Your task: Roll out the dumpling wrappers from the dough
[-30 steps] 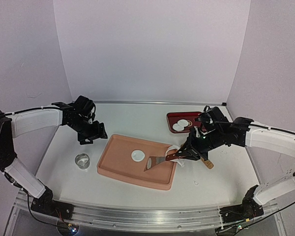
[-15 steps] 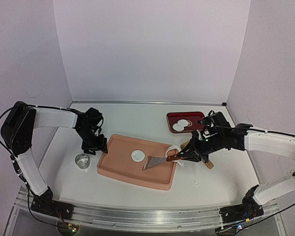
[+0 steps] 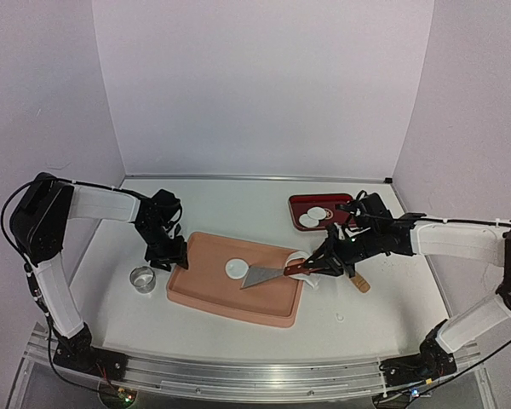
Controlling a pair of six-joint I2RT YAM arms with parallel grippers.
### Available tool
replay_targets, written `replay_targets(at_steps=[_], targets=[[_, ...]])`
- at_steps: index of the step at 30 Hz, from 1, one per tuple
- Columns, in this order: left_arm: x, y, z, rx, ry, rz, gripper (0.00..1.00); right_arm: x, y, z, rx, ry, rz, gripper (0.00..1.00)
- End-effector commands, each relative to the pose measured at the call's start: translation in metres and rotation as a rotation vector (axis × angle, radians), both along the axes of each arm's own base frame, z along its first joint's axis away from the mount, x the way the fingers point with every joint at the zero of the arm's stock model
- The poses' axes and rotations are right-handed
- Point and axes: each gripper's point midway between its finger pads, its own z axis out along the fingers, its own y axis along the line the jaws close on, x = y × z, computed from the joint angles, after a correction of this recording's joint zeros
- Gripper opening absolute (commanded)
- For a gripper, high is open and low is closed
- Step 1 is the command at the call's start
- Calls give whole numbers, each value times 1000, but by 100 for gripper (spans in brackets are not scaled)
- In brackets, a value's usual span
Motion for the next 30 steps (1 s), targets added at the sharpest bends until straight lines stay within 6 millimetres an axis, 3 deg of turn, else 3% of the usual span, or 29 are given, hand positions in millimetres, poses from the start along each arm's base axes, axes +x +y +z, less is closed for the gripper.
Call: replay_targets(at_steps=[1, 11, 19, 30], targets=[[5, -4, -11, -3, 11, -30, 54, -20, -44, -68, -272, 149, -44, 0], [4, -9, -20, -22, 34, -40, 47, -18, -56, -84, -299, 169, -43, 0], [2, -15, -24, -52, 49, -48, 39, 1, -41, -92, -261, 117, 3, 0], [7, -21, -26, -67, 58, -63, 36, 29, -23, -97, -231, 39, 21, 0]])
